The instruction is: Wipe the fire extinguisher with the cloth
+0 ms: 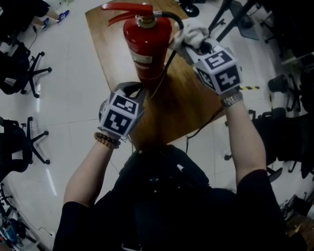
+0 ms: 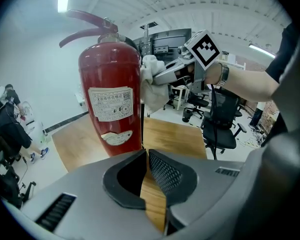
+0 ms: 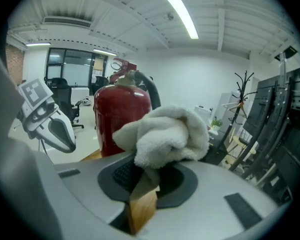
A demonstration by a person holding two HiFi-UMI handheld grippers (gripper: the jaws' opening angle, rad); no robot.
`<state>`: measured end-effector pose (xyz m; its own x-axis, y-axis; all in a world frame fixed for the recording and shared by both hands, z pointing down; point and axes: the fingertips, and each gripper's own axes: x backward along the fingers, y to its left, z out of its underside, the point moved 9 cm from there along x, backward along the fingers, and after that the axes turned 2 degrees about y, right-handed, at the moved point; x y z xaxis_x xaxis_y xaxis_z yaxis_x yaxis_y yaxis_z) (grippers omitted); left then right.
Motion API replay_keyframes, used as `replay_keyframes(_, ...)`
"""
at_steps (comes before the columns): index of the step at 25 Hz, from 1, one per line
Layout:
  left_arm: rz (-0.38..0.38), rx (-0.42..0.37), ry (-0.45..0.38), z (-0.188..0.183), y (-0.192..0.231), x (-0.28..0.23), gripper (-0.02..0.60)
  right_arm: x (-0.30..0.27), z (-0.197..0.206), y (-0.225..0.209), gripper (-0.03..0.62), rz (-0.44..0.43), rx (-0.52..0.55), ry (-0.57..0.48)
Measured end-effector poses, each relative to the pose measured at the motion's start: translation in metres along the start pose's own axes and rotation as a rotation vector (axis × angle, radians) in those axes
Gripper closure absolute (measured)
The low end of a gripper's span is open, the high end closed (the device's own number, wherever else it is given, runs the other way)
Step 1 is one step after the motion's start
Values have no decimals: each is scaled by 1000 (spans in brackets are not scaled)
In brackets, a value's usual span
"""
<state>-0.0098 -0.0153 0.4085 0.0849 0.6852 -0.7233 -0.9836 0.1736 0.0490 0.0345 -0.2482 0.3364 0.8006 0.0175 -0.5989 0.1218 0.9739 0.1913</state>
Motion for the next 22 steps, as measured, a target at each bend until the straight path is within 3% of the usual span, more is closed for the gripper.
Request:
replay_keyframes(8,-12,22,1,12,-11,2,569,-23,26,6,520,-20,-2,74)
replay_keyframes(22,-135,209,56,8,-39,-38,569,-73,80,4,520,-278,109,133)
